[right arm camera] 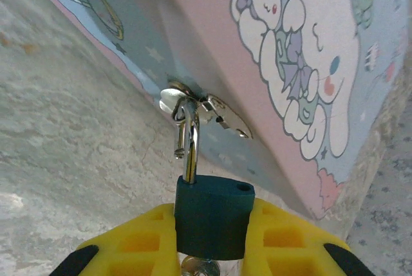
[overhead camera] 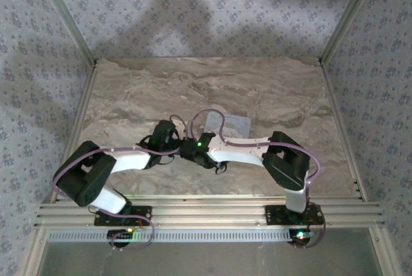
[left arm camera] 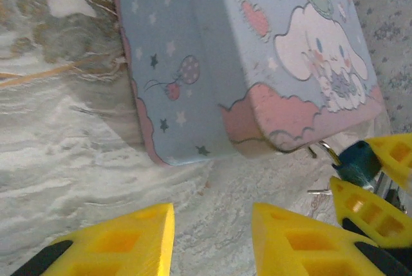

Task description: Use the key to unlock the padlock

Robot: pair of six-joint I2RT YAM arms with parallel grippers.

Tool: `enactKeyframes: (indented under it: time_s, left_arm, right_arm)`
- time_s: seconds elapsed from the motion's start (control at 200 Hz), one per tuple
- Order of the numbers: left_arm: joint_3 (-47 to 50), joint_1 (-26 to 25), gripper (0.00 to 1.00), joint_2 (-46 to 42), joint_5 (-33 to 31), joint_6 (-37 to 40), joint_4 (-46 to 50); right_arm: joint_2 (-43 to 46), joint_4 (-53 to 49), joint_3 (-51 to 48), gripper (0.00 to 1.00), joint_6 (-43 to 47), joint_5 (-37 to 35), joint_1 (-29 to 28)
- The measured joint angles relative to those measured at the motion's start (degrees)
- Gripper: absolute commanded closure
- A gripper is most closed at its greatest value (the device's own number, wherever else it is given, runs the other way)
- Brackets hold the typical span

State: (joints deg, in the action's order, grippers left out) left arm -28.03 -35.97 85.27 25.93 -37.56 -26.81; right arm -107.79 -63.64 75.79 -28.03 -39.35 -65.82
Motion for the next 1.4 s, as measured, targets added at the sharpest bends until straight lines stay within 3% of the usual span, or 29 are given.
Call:
enactKeyframes:
  time_s: [0.315, 0.68, 0.869, 1.009, 1.189, 1.399]
  left_arm:
    - [0.11, 4.13, 0.63, -1.46, 1.9, 0.28, 3.3]
    - [1.2, 4.9, 0.63, -1.51, 1.7, -0.04, 3.3]
    - [4.24, 8.68, 0.63, -3.23, 1.73, -1.03, 4.59]
    - [4.33, 13.14, 0.63, -6.97, 1.9, -0.5, 8.22]
    - [4.28, 18.08, 0.63, -10.86, 3.37, 1.09, 12.79]
    - [3.15, 20.11, 0.62, -13.31, 4.59, 3.39, 19.04]
  right_arm:
    - [-1.79, -4.76, 6.88, 1.0, 1.84, -9.55, -1.07]
    - [-6.05, -5.09, 6.86, 1.0, 12.09, -12.13, -2.25]
    - [-10.58, -2.54, 7.43, 1.0, 17.2, -14.05, -2.58]
    - [-13.11, 0.7, 8.2, 1.0, 18.47, -19.61, -2.58]
    - [-17.35, -1.86, 11.91, 1.0, 12.33, -27.12, -1.68]
    - [-21.0, -14.71, 19.43, 1.0, -1.95, -32.28, 0.04]
